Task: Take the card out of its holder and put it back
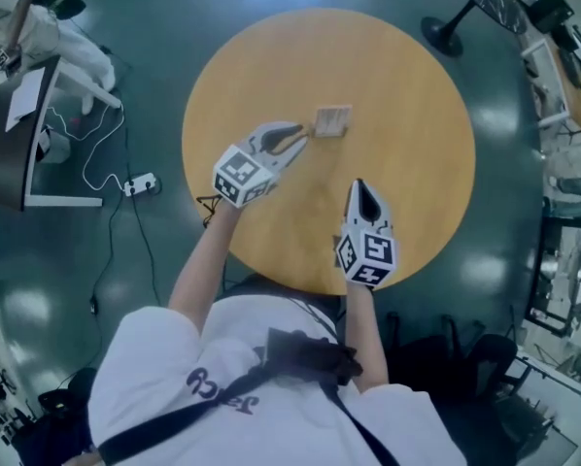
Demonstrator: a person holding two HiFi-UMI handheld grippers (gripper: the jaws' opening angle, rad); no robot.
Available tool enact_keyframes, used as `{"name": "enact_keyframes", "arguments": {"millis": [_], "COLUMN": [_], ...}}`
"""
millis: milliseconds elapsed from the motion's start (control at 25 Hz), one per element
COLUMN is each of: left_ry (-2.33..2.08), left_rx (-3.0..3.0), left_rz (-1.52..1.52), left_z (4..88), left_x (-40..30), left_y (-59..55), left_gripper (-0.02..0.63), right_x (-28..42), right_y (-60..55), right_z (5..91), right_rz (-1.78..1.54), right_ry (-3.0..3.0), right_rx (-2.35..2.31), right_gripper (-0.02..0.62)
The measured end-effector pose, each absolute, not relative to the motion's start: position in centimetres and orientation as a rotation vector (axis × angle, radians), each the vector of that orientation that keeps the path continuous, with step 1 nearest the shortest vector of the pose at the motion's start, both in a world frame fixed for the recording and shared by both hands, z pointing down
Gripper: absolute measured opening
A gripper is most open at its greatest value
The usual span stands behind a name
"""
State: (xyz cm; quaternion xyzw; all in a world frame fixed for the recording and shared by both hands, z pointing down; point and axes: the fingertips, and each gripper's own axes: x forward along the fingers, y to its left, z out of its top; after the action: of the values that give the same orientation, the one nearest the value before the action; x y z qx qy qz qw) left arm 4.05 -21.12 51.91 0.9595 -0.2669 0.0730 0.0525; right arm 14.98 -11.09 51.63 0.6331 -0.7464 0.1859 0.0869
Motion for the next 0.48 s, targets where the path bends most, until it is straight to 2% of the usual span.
{"name": "enact_keyframes", "arguments": {"millis": [120,200,240,480], "left_ry": [-0.895,-0.97,-1.004,-1.147], "left_rx": [2.907,2.87,2.854,2.737], "left_rz": [0.093,0.052,0.044,0.09], "left_z": [49.4,48.4,48.1,47.8], "left_x": [3.4,2.8,2.5,2.1], "left_y": [-18.1,-16.7,-16.2,-14.0], "left_gripper": [0.087,0.062,0.035,0.014], "right_x": [14.5,14.0,13.7,13.0], "right_y": [-10.5,-10.3,-10.2,-9.5], "right_z": [50.0,49.4,49.1,46.9], "right_rz": [0.472,0.435,0.418,0.29], "right_ry": [-2.207,-2.198,-2.196,-2.16], "right_rx": [1.934,1.93,1.926,1.981], "right_gripper": [0.008,0.008,0.008,0.008]}}
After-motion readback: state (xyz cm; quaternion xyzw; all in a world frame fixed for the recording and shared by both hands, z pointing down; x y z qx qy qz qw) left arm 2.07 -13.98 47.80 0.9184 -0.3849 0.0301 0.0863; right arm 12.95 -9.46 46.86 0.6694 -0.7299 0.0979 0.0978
